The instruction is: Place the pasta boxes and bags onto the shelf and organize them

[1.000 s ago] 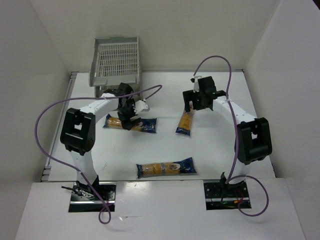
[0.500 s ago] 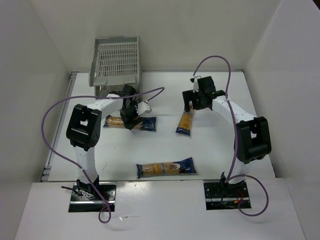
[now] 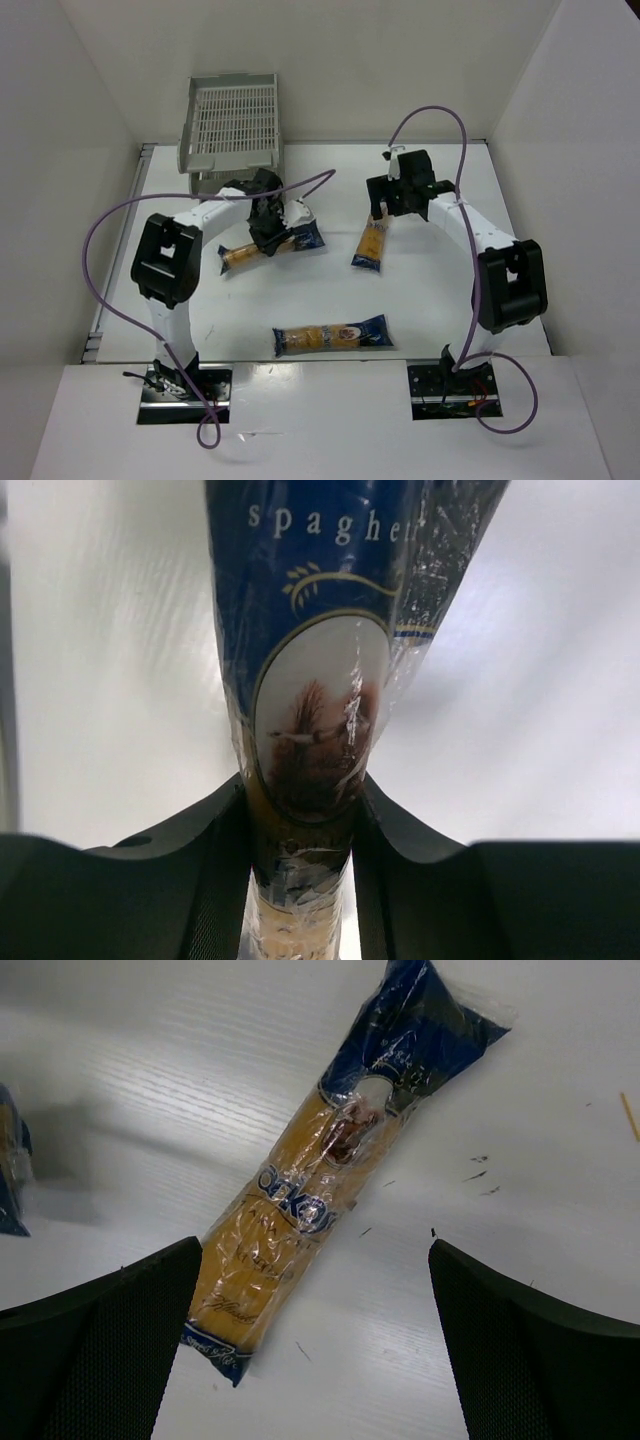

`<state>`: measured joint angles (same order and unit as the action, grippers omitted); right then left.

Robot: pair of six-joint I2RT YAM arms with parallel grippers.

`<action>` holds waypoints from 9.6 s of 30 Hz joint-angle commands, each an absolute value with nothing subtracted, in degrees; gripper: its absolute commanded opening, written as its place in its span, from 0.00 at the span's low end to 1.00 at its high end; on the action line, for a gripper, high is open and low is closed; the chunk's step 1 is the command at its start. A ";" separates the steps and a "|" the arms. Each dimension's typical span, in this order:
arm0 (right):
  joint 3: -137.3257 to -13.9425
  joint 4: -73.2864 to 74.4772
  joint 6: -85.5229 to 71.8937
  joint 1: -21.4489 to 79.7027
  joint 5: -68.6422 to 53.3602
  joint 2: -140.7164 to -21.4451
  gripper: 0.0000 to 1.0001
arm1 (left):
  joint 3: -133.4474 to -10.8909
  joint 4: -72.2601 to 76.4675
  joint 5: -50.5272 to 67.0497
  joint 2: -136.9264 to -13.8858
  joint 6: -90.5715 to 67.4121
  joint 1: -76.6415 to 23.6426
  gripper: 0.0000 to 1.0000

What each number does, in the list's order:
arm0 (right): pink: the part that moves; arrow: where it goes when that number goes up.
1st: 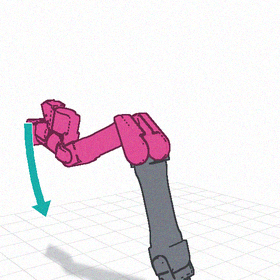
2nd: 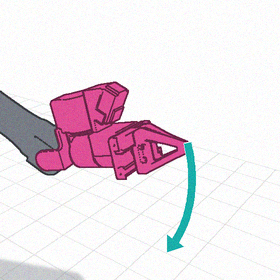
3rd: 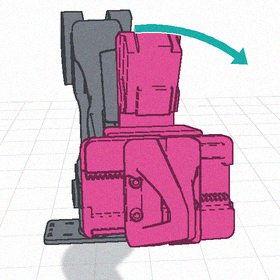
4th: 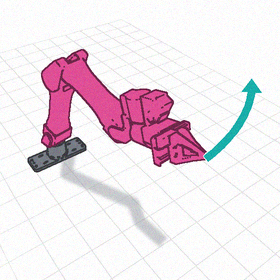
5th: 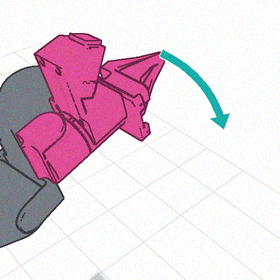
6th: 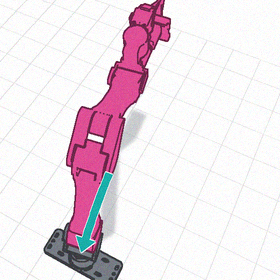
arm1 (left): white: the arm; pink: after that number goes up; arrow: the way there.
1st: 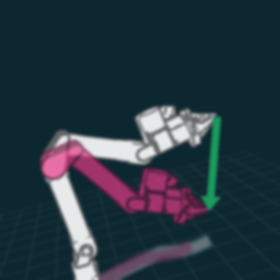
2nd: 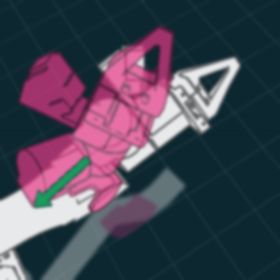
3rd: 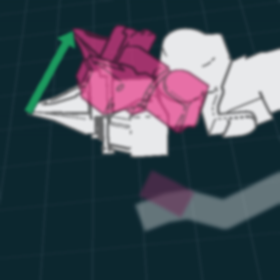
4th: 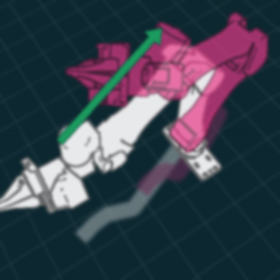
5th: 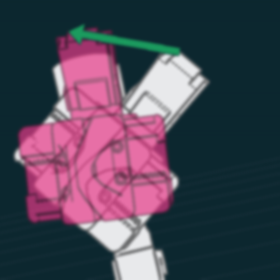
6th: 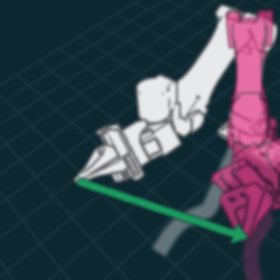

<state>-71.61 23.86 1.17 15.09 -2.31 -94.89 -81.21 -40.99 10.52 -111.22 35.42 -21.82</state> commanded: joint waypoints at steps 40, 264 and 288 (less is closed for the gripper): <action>-67.50 19.34 -2.90 14.94 -5.01 -88.51 1.00 | -150.57 -23.55 16.18 -116.01 -29.54 1.67 0.00; -106.08 -4.92 -30.75 50.63 -14.51 -123.84 0.04 | -79.99 -18.80 49.65 -102.14 -37.71 8.61 0.84; -124.71 3.16 -39.90 53.52 15.02 -132.36 0.00 | -85.07 -45.26 17.44 -86.50 -4.58 9.67 0.99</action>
<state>-118.17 10.20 -38.59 53.15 4.27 -132.77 -82.76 -40.53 23.77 -90.26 -9.74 10.07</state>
